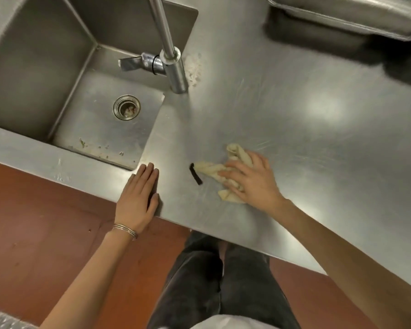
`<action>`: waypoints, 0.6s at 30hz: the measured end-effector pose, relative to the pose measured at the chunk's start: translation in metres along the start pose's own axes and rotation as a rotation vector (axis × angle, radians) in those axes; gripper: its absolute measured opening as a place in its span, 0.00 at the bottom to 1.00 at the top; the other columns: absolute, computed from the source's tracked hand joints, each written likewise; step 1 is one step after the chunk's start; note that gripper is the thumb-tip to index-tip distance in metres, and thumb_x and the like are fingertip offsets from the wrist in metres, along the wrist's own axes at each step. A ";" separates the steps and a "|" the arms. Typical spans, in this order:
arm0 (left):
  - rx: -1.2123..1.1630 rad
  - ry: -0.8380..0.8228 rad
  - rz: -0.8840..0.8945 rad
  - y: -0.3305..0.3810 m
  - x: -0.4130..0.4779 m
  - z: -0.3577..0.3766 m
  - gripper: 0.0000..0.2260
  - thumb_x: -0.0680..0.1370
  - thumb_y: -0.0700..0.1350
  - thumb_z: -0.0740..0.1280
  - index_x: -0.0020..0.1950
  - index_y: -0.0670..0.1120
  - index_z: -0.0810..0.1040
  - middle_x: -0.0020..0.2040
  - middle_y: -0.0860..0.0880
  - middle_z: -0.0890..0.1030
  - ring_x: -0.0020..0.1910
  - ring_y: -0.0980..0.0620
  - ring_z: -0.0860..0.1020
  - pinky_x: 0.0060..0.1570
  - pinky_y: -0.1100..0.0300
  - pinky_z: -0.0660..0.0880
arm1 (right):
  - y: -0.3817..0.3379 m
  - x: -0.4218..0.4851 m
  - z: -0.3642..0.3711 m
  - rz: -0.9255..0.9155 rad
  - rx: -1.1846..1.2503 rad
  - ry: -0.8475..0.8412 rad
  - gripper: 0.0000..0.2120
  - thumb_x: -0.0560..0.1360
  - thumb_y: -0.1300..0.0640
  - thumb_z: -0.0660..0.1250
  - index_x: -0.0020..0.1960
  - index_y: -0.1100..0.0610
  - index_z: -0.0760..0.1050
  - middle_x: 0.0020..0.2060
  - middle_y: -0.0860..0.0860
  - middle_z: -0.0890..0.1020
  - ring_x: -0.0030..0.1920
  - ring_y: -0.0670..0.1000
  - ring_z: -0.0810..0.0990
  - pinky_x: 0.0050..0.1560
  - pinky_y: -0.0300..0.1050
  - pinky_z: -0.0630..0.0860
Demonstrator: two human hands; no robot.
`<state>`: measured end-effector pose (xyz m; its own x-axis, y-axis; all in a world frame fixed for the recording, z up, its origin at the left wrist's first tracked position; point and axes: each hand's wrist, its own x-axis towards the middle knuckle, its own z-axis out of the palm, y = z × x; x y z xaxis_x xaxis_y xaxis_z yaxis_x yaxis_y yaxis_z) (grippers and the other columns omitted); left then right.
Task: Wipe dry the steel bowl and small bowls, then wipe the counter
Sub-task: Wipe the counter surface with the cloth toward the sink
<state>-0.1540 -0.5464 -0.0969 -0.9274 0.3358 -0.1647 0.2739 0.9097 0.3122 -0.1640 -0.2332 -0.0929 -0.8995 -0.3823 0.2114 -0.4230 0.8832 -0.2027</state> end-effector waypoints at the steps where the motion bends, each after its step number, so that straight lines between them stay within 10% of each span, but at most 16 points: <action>1: -0.010 0.000 0.013 -0.003 -0.001 -0.001 0.25 0.78 0.49 0.51 0.74 0.42 0.60 0.75 0.46 0.60 0.75 0.49 0.55 0.73 0.51 0.53 | 0.002 0.003 -0.002 0.048 -0.007 0.011 0.13 0.71 0.44 0.62 0.51 0.44 0.80 0.53 0.44 0.81 0.59 0.61 0.70 0.56 0.54 0.64; 6: -0.033 0.024 -0.019 -0.018 -0.019 -0.009 0.24 0.77 0.48 0.52 0.72 0.42 0.64 0.73 0.44 0.63 0.73 0.47 0.60 0.72 0.52 0.56 | -0.046 0.087 0.017 0.624 -0.047 0.035 0.14 0.71 0.44 0.62 0.50 0.47 0.80 0.50 0.46 0.81 0.54 0.63 0.73 0.52 0.53 0.63; 18: -0.085 0.049 0.020 -0.004 -0.029 -0.007 0.24 0.76 0.47 0.53 0.71 0.40 0.65 0.72 0.43 0.65 0.72 0.46 0.61 0.71 0.49 0.58 | -0.127 -0.012 0.026 0.232 -0.064 -0.052 0.14 0.68 0.44 0.69 0.53 0.45 0.78 0.55 0.45 0.78 0.61 0.60 0.69 0.59 0.56 0.64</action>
<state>-0.1296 -0.5614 -0.0866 -0.9339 0.3395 -0.1121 0.2721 0.8782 0.3934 -0.1022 -0.3478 -0.0948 -0.9768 -0.1794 0.1167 -0.1983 0.9638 -0.1785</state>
